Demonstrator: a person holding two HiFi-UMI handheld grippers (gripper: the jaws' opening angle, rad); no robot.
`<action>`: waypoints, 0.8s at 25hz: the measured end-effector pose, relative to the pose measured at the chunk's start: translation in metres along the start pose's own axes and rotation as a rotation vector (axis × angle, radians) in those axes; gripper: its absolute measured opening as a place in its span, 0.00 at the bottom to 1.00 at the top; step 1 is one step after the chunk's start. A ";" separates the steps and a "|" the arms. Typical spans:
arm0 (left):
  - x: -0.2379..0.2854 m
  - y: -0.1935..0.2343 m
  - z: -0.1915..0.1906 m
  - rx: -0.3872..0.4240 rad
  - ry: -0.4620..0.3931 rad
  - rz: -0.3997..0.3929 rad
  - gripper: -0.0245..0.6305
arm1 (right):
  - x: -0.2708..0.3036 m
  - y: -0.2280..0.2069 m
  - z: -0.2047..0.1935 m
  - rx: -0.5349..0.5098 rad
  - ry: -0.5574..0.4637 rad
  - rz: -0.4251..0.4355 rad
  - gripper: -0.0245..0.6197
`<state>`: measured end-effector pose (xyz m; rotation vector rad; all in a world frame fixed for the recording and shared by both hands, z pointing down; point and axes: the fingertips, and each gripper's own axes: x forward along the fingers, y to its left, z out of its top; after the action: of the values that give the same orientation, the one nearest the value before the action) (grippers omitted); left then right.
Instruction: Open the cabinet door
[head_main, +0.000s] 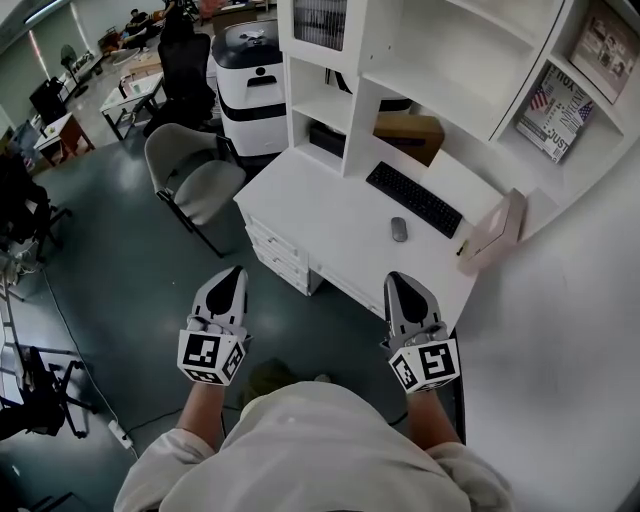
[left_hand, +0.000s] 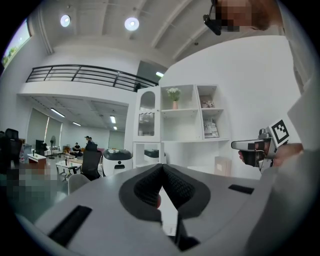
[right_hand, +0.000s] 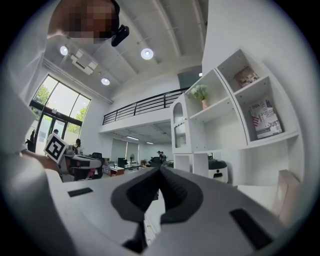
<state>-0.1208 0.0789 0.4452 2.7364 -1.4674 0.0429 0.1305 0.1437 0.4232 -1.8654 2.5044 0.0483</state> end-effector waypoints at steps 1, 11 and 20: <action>0.000 -0.002 -0.003 -0.003 0.005 0.003 0.04 | 0.000 0.000 -0.002 0.001 0.005 0.007 0.04; 0.027 0.021 -0.012 -0.022 0.005 0.014 0.04 | 0.038 -0.005 -0.012 -0.008 0.028 0.032 0.05; 0.083 0.080 -0.002 -0.039 -0.028 -0.029 0.04 | 0.108 -0.005 -0.002 -0.057 0.032 -0.007 0.05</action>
<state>-0.1419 -0.0342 0.4522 2.7375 -1.4189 -0.0248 0.1045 0.0392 0.4219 -1.9110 2.5437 0.0905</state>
